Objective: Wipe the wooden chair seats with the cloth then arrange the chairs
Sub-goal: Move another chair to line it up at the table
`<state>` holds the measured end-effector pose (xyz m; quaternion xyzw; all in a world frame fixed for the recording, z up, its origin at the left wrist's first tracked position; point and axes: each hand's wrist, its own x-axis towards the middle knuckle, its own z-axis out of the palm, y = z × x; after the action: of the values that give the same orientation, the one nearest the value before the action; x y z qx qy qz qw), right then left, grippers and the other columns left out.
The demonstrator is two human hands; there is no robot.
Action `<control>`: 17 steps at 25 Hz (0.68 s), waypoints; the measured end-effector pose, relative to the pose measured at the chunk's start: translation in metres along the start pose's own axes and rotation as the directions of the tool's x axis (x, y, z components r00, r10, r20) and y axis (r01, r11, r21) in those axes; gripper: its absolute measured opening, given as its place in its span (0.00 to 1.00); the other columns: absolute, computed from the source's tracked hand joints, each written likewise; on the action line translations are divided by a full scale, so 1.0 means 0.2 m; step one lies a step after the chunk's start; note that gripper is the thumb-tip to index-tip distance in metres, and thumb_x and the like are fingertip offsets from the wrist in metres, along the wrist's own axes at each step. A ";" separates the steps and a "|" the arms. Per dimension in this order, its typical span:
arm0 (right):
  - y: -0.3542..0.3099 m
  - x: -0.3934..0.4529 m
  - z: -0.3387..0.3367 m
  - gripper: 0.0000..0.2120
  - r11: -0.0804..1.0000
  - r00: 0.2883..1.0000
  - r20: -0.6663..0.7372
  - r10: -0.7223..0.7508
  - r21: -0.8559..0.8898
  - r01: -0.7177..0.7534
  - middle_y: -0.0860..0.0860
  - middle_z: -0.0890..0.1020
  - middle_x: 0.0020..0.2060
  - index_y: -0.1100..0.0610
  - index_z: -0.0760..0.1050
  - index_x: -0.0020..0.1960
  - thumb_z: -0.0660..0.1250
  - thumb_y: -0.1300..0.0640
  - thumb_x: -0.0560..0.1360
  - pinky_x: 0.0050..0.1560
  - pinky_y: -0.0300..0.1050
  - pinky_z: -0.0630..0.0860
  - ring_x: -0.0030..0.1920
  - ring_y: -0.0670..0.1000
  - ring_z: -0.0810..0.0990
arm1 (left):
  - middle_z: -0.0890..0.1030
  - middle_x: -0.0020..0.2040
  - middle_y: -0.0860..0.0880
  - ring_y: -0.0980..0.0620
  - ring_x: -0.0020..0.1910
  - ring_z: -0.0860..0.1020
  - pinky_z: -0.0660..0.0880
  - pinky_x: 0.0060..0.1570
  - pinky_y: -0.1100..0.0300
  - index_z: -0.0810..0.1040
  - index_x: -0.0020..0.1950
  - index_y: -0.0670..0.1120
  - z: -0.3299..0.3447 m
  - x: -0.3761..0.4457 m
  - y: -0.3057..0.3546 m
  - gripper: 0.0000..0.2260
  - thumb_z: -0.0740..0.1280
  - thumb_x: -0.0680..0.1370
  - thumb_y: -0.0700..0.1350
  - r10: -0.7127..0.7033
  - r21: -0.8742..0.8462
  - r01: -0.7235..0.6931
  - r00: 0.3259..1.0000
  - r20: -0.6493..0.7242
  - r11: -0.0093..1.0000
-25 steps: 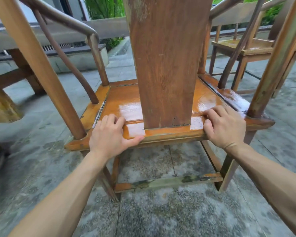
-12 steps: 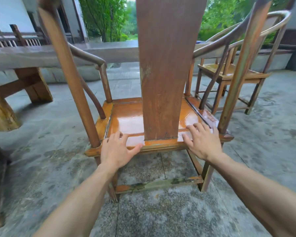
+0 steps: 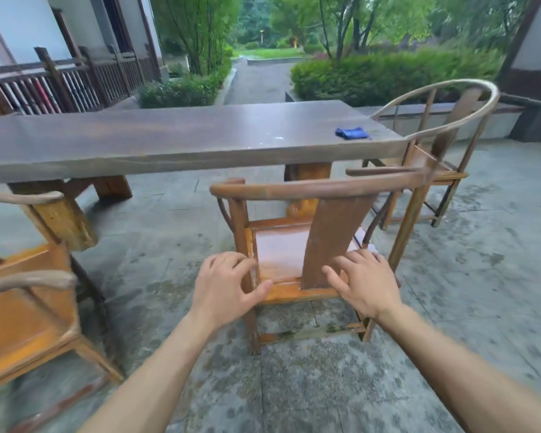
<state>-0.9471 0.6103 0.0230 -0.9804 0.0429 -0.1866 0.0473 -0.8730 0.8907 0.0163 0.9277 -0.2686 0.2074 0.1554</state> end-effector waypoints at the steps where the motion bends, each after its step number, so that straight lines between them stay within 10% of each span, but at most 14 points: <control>1: -0.10 -0.02 -0.16 0.26 1.000 1.000 -0.008 -0.001 0.030 0.001 0.45 0.85 0.48 0.47 0.82 0.48 0.49 0.35 0.78 0.56 0.54 0.74 0.55 0.54 0.80 | 0.83 0.53 0.54 0.50 0.57 0.79 0.71 0.60 0.51 0.83 0.54 0.53 -0.17 -0.02 0.00 0.26 0.58 0.75 0.70 0.008 -0.019 -0.008 1.000 0.006 1.000; 9: -0.90 -0.15 -1.16 0.19 0.984 0.980 -0.186 -0.077 0.145 0.104 0.42 0.83 0.52 0.45 0.81 0.55 0.56 0.38 0.78 0.57 0.50 0.72 0.57 0.51 0.79 | 0.83 0.54 0.53 0.51 0.56 0.80 0.73 0.60 0.50 0.83 0.55 0.52 -1.42 -0.16 -0.10 0.24 0.61 0.74 0.68 0.011 -0.038 -0.014 0.997 -0.071 0.999; 17: -1.09 -0.20 -1.54 0.19 0.953 0.930 -0.322 -0.174 0.182 0.241 0.45 0.82 0.55 0.47 0.79 0.59 0.57 0.39 0.78 0.58 0.51 0.70 0.59 0.51 0.78 | 0.82 0.57 0.52 0.50 0.59 0.78 0.67 0.63 0.51 0.82 0.58 0.52 -1.88 -0.35 -0.16 0.25 0.57 0.76 0.68 -0.035 0.017 0.039 0.985 -0.169 0.999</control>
<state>-1.0841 0.8078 0.3179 -0.9279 -0.0757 -0.3421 0.1275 -1.0218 1.0976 0.3027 0.9132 -0.2351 0.2849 0.1722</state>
